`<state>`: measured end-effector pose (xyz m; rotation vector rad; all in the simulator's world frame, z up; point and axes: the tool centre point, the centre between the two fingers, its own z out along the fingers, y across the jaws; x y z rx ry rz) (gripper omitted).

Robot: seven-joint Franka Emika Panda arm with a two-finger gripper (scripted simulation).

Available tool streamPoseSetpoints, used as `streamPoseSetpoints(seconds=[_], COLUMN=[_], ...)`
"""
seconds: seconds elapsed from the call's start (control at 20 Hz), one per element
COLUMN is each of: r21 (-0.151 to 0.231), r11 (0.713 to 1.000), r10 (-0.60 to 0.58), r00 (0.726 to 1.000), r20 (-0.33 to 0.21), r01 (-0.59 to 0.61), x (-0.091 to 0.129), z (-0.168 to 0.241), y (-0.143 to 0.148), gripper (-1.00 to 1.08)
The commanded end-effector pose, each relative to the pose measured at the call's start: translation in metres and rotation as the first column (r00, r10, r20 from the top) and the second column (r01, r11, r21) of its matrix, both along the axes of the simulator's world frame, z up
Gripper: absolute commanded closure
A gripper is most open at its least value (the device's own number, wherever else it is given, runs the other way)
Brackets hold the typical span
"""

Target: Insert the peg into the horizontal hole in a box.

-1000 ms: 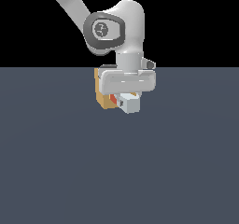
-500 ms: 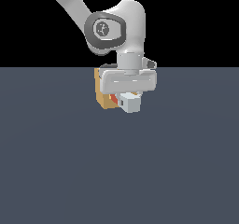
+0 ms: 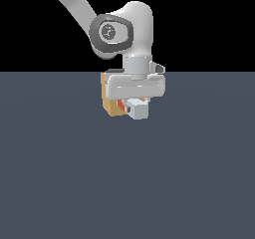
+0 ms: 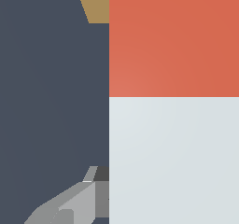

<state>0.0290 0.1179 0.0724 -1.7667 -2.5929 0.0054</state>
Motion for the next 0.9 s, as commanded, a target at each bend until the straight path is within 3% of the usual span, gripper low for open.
streamPoseSetpoints(seconds=[0.0,0.45,0.85], r21=[0.002,0.002,0.002], r11=[1.000,1.000,1.000], r10=[0.002,0.002,0.002], r00=[1.000,1.000,1.000], r20=[0.005,0.008,0.008], r01=[-0.002,-0.002,-0.002], x=[-0.003,-0.028,-0.030], z=[0.003,0.004,0.005], y=[0.012,0.074,0.087], gripper=[1.08,1.08,1.08])
